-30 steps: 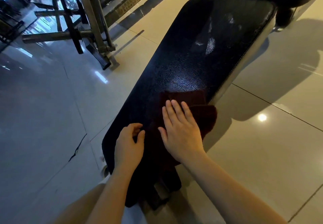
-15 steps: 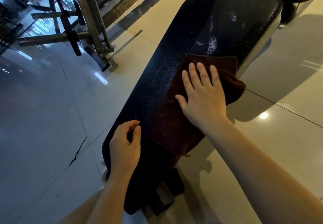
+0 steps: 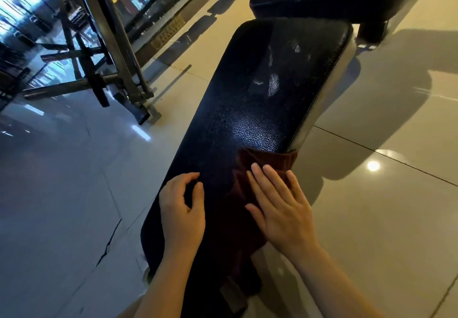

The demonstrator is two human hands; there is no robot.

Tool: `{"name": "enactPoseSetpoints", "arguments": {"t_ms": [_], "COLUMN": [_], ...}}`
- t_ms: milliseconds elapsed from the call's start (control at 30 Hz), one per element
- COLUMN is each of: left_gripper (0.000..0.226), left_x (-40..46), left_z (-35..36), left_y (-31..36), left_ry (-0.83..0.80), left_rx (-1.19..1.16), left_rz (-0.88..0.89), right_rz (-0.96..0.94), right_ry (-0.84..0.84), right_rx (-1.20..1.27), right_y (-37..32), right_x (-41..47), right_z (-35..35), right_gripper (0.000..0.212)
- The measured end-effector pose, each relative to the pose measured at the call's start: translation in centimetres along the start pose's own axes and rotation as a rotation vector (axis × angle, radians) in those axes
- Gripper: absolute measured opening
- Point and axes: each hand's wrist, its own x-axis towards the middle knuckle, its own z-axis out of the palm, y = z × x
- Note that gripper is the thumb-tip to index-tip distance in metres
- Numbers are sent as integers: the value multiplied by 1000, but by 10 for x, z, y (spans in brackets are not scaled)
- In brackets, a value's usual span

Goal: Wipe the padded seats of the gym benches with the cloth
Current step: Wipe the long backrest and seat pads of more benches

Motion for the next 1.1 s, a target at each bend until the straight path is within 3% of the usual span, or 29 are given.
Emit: {"name": "enactPoseSetpoints", "arguments": {"t_ms": [200,367,567,833,933,1000,1100], "left_gripper": [19,23,13,48,39,27,23], "left_x": [28,68,59,18,-5,-18,-22], "left_z": [27,49,62,45,37,34,33], "left_y": [20,44,65,53,46,40,33], "left_ry": [-61,-125,-275,-307,-278,-279,-295], "left_rx": [-31,-67,-113,-243,-194,-154,-165], "left_rz": [-7,24,81,-166,-293,-343,-453], "right_rz": [250,345,341,273,322,346,247], "right_ry": [212,300,308,297,326,238,-103], "right_rx": [122,165,352,363,424,344,164], "right_y": [25,61,39,15,25,33,42], "right_x": [50,93,72,37,56,78,109], "right_z": [-2,-11,-11,-17,-36,-47,-62], "right_gripper": [50,49,43,34,31,37,54]}}
